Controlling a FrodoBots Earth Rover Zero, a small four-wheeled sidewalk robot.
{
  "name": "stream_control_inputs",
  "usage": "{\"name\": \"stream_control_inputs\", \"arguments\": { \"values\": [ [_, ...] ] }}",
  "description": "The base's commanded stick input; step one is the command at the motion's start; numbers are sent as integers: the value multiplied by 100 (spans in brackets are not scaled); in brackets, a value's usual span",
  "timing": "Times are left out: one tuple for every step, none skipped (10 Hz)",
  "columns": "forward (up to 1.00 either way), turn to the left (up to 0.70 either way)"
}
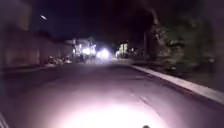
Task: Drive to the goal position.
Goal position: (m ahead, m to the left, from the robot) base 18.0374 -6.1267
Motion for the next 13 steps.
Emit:
{"name": "stream_control_inputs", "arguments": {
  "values": [
    [70,0],
    [70,0],
    [70,0],
    [70,0],
    [70,0],
    [70,0],
    [70,0],
    [70,0],
    [70,0],
    [70,0],
    [70,0],
    [70,0],
    [70,0]
  ]
}}
